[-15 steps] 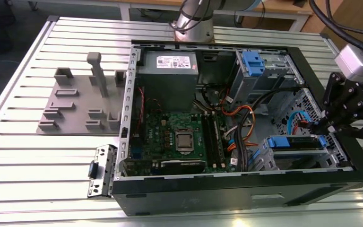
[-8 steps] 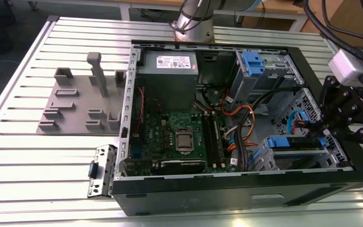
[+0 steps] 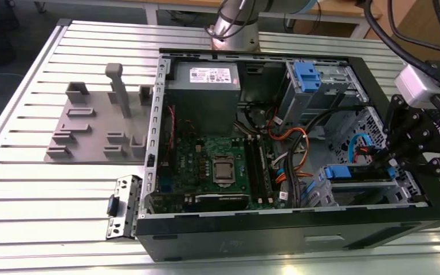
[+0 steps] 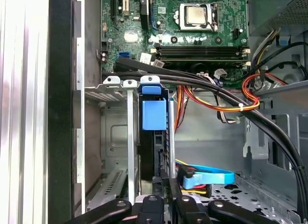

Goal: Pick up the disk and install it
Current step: 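Insert the first disk wire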

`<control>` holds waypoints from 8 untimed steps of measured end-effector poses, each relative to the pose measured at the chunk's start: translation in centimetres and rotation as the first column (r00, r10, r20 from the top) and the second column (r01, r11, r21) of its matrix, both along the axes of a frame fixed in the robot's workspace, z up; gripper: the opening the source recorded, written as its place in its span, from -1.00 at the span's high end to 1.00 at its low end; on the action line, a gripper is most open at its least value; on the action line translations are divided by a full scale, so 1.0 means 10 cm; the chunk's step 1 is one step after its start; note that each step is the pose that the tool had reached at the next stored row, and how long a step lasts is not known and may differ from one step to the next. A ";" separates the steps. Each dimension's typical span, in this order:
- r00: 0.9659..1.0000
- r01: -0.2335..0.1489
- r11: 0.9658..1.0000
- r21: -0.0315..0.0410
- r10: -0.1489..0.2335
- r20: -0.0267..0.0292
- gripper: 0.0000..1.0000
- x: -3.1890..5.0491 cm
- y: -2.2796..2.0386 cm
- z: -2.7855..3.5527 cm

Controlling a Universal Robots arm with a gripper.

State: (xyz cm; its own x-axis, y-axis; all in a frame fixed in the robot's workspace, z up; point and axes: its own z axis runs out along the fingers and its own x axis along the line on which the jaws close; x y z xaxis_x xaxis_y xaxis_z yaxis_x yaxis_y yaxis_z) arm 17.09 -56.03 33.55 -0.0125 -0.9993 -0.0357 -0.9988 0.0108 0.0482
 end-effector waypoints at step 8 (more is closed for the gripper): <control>1.000 0.000 1.000 -0.001 0.000 0.000 0.67 -0.017 -0.016 -0.043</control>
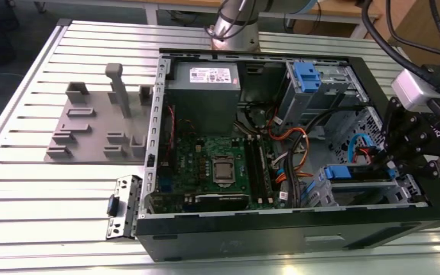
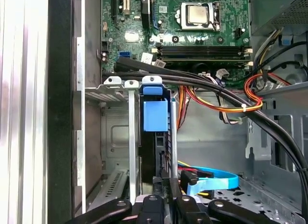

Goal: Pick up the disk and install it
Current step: 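Insert the first disk wire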

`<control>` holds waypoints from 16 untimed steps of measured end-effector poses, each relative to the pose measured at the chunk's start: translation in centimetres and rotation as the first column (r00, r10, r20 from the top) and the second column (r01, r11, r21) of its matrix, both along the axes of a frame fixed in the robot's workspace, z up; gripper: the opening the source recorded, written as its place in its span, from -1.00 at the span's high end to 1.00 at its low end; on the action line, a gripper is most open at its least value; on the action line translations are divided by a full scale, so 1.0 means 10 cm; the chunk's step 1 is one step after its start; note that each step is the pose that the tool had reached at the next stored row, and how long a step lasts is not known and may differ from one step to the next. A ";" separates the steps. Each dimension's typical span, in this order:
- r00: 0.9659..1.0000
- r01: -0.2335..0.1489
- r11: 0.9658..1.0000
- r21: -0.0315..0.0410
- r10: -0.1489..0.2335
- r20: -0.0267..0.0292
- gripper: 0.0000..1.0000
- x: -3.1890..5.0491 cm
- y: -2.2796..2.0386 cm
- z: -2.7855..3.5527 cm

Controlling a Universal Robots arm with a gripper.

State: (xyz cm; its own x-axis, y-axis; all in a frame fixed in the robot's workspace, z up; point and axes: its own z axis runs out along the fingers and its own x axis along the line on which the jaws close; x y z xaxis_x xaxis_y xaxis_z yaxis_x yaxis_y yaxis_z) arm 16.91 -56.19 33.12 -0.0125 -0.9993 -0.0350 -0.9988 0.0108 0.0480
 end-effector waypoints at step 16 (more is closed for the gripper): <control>1.000 0.000 1.000 0.000 0.000 0.000 0.53 -0.031 -0.007 -0.042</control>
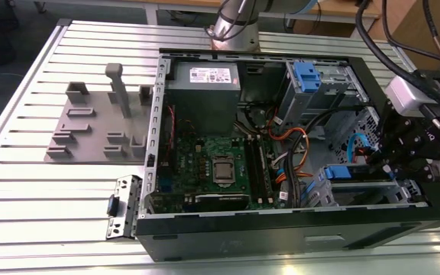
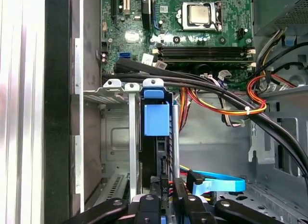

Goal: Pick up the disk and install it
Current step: 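Insert the first disk wire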

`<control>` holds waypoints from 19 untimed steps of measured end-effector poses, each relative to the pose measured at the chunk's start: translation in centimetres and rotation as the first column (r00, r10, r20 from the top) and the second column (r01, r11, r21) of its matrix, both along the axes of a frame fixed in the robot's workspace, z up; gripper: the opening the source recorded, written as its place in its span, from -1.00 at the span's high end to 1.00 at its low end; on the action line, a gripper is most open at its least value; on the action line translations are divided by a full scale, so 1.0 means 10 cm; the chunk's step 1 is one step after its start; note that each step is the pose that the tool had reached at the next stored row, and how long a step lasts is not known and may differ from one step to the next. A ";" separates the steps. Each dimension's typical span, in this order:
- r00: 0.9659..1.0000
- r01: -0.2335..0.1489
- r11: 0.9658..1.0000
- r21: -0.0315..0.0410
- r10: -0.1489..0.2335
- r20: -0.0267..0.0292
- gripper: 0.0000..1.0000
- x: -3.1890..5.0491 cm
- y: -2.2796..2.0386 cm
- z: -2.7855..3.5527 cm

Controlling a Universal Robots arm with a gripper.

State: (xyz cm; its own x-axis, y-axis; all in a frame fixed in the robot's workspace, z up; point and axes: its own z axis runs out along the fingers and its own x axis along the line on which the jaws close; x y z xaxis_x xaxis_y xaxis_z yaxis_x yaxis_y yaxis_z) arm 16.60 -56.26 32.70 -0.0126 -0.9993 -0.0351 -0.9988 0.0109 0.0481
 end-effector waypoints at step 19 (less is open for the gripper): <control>1.000 0.000 1.000 0.029 0.000 -0.005 0.53 0.147 0.044 0.254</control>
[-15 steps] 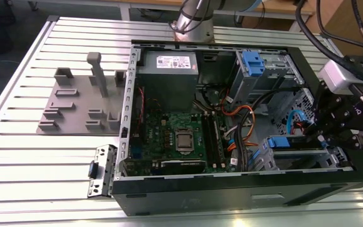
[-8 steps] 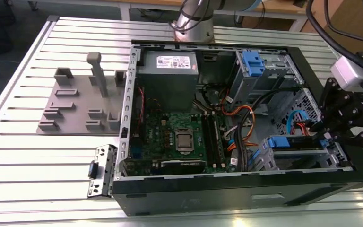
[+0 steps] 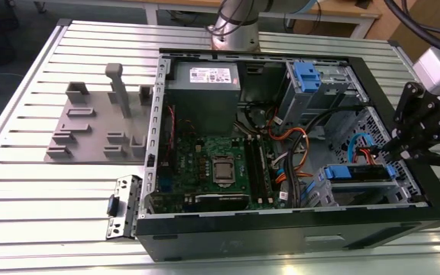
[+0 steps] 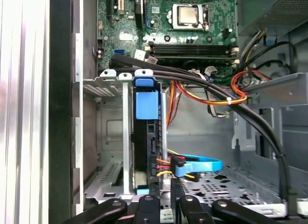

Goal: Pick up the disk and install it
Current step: 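Insert the first disk wire, then insert the second disk wire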

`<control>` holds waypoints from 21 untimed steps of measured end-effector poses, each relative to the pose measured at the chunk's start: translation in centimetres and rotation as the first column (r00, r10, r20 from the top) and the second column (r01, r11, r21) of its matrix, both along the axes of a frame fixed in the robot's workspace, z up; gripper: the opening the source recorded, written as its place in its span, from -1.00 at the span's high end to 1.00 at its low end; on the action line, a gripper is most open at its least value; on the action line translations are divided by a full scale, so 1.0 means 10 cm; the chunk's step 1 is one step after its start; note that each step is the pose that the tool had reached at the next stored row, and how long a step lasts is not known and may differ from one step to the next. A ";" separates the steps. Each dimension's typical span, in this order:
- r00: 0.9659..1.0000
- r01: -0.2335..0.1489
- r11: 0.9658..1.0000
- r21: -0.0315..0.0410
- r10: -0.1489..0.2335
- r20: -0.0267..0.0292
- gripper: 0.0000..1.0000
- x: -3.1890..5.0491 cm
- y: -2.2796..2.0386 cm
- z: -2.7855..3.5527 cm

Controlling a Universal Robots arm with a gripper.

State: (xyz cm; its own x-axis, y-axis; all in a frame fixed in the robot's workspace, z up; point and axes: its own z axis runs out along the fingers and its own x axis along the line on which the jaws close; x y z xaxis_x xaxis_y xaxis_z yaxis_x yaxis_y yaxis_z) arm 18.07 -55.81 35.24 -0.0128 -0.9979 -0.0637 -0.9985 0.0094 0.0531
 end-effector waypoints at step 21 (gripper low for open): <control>1.000 0.000 1.000 0.002 0.000 0.000 0.80 0.001 0.036 0.039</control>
